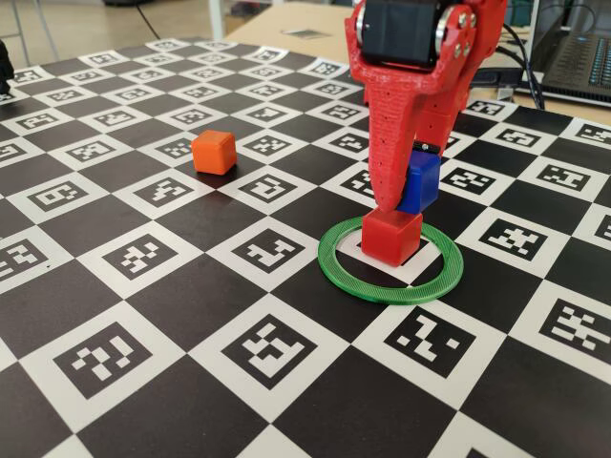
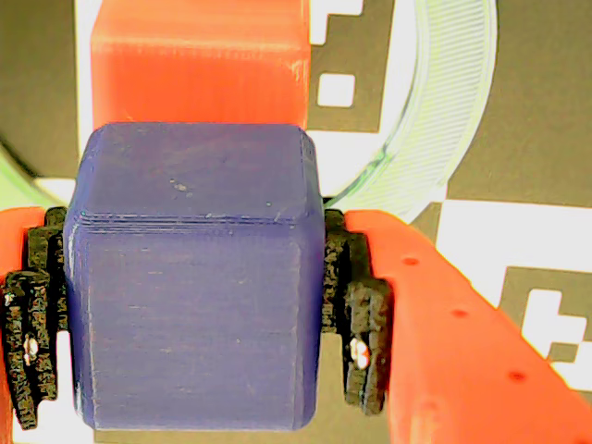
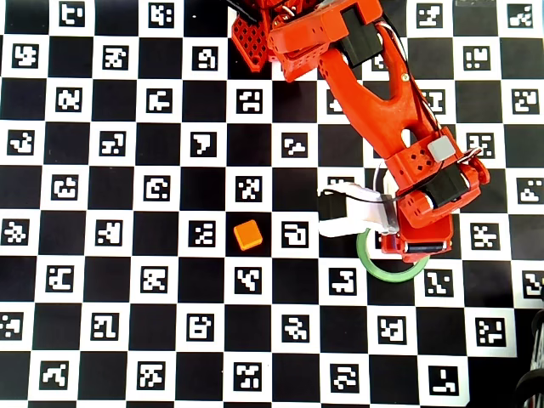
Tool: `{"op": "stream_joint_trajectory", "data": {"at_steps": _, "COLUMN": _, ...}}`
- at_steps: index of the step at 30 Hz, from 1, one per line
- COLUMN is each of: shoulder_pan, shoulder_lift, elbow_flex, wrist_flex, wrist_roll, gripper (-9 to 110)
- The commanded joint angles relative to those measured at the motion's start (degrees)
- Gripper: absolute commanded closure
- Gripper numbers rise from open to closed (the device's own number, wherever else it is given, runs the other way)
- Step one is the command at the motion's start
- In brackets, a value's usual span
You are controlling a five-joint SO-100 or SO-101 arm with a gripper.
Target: Grab the red cube then put it in the green circle then put the blue cube on top and finally the orange cube on top
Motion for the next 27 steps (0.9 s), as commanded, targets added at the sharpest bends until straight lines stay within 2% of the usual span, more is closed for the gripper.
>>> {"op": "stream_joint_trajectory", "data": {"at_steps": 1, "shoulder_pan": 0.4, "shoulder_lift": 3.0, "elbow_flex": -0.5, "wrist_flex": -0.3, "wrist_roll": 0.4, "gripper": 93}}
{"op": "stream_joint_trajectory", "data": {"at_steps": 27, "shoulder_pan": 1.4, "shoulder_lift": 3.2, "elbow_flex": 1.3, "wrist_flex": -2.4, "wrist_roll": -0.2, "gripper": 93}}
